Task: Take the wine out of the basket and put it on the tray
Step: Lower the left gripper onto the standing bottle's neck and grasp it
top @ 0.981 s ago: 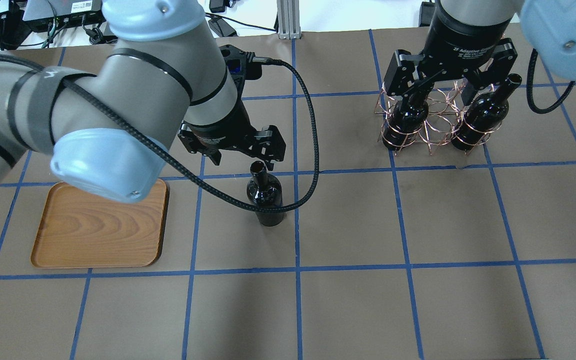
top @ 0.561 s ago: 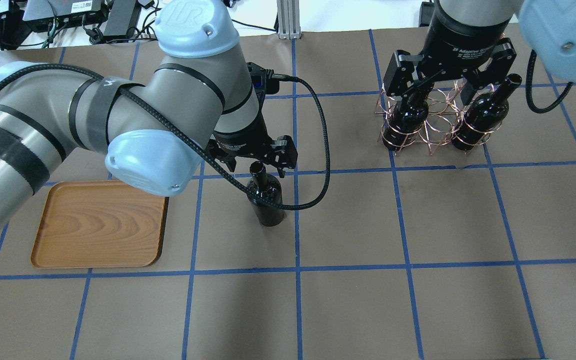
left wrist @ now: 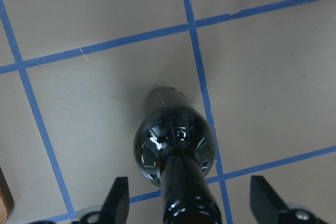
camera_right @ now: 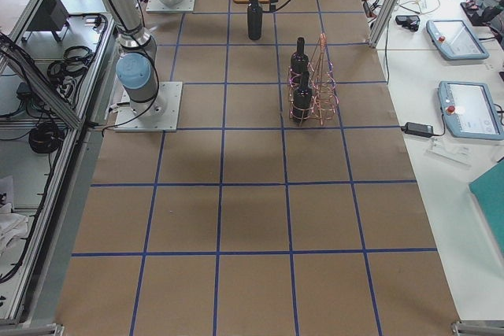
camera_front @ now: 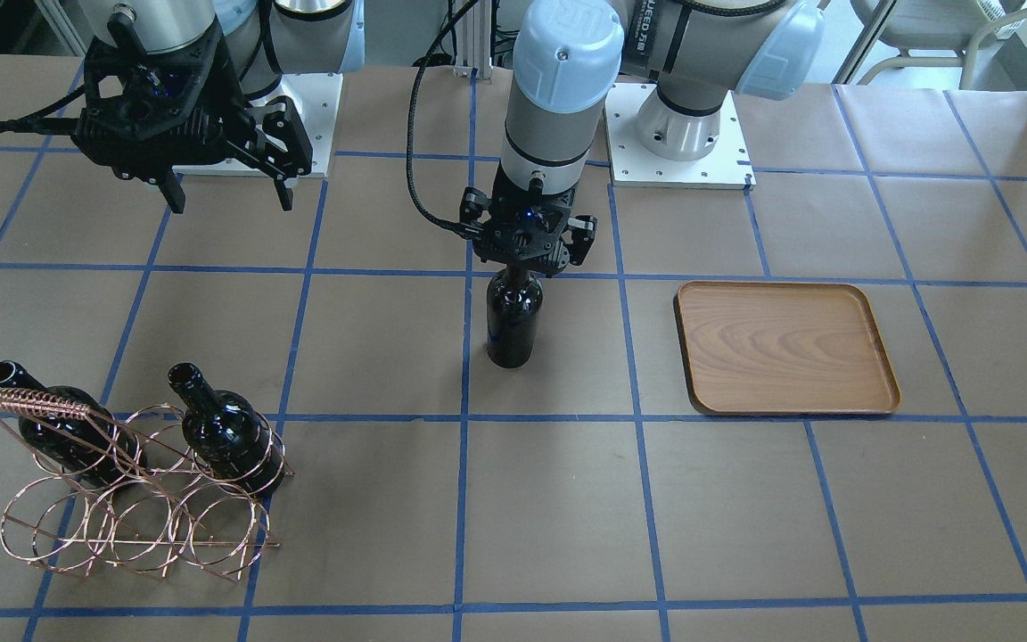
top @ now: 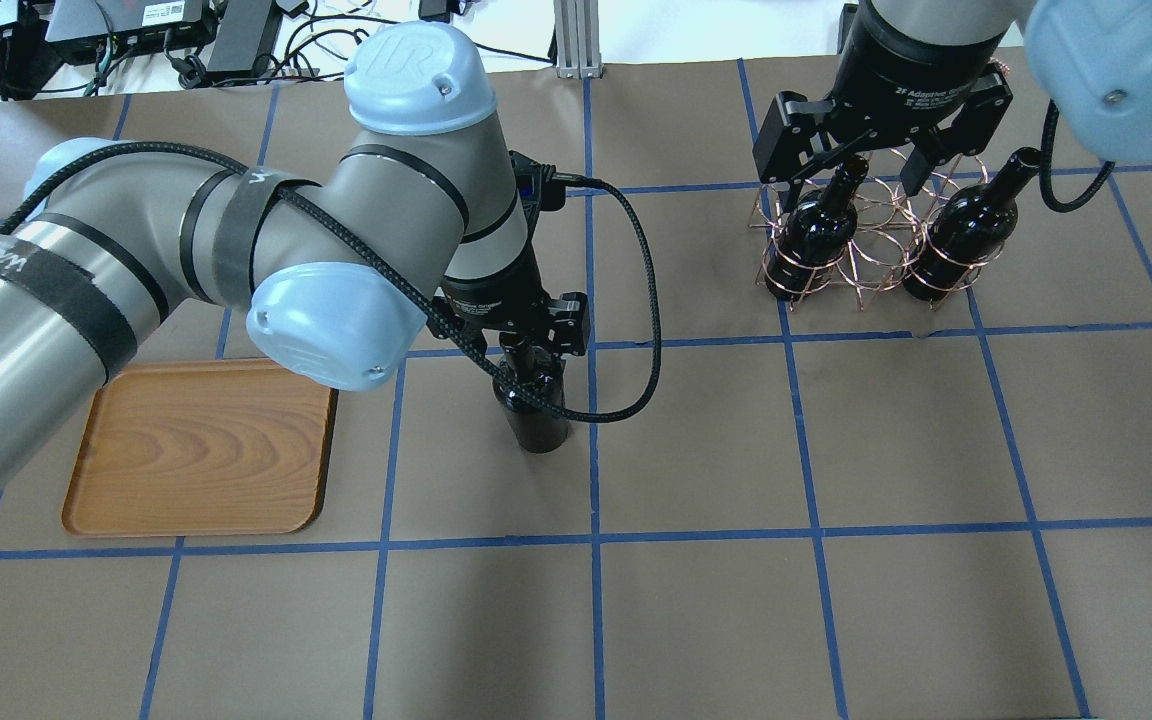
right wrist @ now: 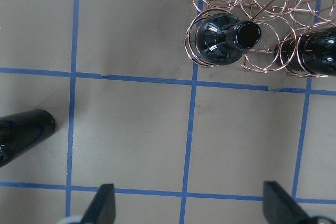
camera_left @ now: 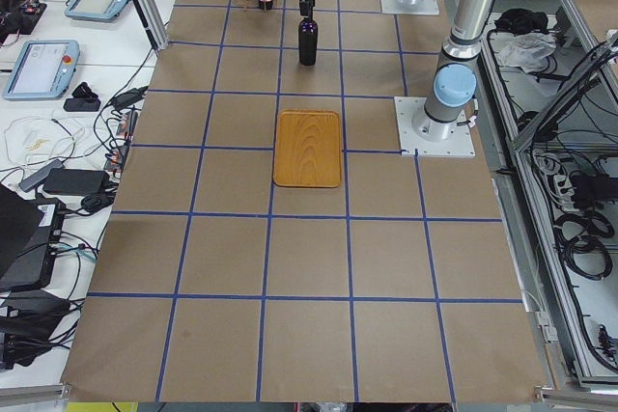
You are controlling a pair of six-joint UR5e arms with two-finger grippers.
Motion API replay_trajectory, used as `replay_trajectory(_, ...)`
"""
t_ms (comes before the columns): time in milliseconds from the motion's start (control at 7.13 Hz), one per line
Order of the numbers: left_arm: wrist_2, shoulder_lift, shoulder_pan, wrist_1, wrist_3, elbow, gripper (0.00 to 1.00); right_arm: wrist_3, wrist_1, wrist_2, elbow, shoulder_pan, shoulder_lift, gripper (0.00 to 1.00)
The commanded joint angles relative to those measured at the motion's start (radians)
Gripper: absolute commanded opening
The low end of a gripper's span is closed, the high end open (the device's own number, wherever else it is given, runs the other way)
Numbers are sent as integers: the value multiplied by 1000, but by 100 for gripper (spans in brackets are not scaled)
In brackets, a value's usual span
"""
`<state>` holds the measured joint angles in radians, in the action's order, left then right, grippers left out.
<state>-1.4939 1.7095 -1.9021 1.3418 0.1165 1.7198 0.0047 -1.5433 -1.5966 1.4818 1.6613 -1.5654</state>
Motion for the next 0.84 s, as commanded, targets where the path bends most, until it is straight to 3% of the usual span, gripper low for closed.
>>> replay_trajectory(0,0,1,0,0,0,6,79,3,-3,1,0,0,-1,100)
replay_trajectory(280,4,1,0,-1,0,4,42,3,-3,1,0,0,-1,100)
replay_trajectory(421,7,1,0,-4,0,4,5,4,-3,3,0,0,-1,100)
replay_trajectory(701,7,1,0,-6,-24,1,0,3,-3,1,0,0,-2,100)
